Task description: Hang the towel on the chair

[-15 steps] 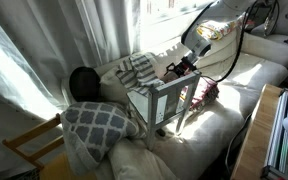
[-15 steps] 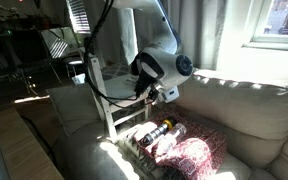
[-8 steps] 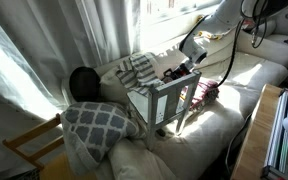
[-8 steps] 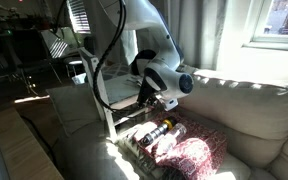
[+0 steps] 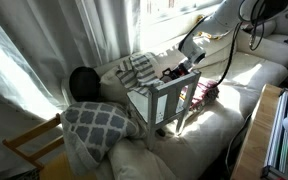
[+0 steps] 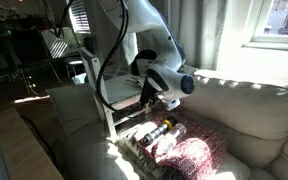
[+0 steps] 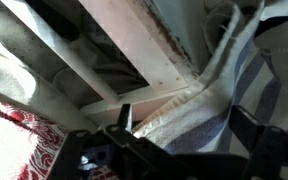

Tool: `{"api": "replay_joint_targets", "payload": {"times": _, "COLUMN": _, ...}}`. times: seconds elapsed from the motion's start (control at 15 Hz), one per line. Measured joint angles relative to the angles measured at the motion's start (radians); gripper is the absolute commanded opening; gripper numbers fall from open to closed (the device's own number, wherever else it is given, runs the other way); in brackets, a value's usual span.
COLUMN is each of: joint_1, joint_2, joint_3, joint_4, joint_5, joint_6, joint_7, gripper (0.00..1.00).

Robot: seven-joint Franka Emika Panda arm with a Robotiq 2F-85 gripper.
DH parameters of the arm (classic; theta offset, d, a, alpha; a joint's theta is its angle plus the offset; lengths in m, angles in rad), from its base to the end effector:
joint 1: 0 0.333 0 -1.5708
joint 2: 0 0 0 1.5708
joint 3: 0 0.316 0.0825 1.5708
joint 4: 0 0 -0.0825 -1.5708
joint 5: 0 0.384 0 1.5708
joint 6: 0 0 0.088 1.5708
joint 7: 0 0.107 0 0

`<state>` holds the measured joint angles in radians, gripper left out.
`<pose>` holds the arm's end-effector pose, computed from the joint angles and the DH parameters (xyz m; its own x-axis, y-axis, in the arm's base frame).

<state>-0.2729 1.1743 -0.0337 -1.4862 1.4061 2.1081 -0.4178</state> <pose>0.6120 -0.1439 -0.0436 0.6388 -0.6147 -0.4627 -0.6892 -0.1899 -0.6992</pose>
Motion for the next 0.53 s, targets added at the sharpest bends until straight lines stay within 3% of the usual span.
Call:
{"api": "replay_joint_targets", "payload": {"times": 0.27, "joint_1": -0.021, "joint_2": 0.024, "joint_3": 0.023, "joint_4": 0.052, "joint_5": 0.087, "joint_6": 0.000, "joint_7": -0.077, "gripper": 1.00}}
{"api": "replay_joint_targets", "payload": {"times": 0.53, "joint_1": -0.023, "joint_2": 0.050, "joint_3": 0.010, "joint_4": 0.085, "joint_5": 0.093, "joint_6": 0.000, "joint_7": -0.163, "gripper": 1.00}}
